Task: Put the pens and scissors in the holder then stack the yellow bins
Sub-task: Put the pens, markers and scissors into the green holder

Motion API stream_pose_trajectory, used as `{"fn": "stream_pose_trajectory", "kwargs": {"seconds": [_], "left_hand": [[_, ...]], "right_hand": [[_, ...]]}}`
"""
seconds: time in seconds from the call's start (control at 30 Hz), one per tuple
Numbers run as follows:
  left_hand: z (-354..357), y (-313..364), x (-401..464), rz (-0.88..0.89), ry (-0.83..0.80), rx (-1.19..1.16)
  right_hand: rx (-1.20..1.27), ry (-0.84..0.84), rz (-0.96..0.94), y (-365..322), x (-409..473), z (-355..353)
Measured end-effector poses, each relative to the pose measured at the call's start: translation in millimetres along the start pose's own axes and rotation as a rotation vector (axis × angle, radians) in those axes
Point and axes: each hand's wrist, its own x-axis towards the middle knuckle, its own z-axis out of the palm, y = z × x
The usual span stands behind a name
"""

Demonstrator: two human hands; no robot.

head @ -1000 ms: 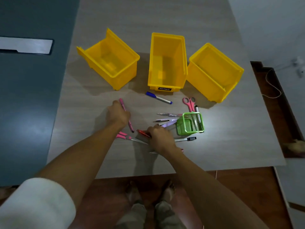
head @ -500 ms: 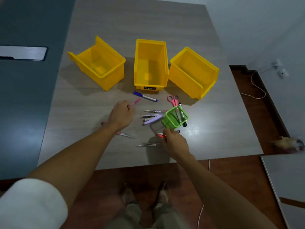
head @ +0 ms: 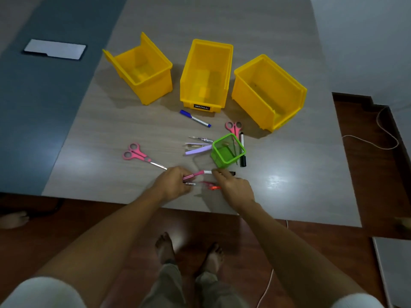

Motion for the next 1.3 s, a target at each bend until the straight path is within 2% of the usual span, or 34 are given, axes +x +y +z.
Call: {"fn": "stream_pose_trajectory", "kwargs": {"seconds": [0.17, 0.27, 0.47, 0.63, 0.8, 0.87, 0.97, 1.13, 1.3], "left_hand": [[27.6, -6.2, -3.5, -0.003, 0.013, 0.028], [33.6, -10.2, -8.5, -0.041, -0.002, -0.050], [-1.4, 27.4, -18.6, -0.034, 0.155, -0.267], [-44.8, 96.6, 3.4, 0.103, 0.309, -0.501], [-69.7, 148.3, 33.0, 0.197, 0.431, -0.639], [-70.6, 156.8, 45.5, 0.240, 0.458, -0.639], [-55.7, 157.5, 50.8, 0.247, 0.453, -0.566], [-14.6, 128.0, 57.8, 0.118, 0.362, -0.389], [-13.2, 124.8, 65.4, 0.144, 0.367, -0.498]], "right_hand": [[0.027, -0.100, 0.003, 18.1, -9.9, 11.1], [0.119, -0.112, 0.020, 35.6, -24.1, 11.3], [0.428, 0.171, 0.081, 48.6, -37.8, -19.4], [0.819, 0.402, 0.250, 53.9, -7.1, -87.1], [0.902, 0.544, 0.313, 60.2, 35.5, -140.5], [0.869, 0.538, 0.303, 61.8, 47.0, -147.8], [0.798, 0.435, 0.294, 59.5, 50.1, -136.6], [0.702, 0.272, 0.301, 56.1, 41.1, -93.0], [0.840, 0.332, 0.402, 64.6, 44.6, -91.8]]}}
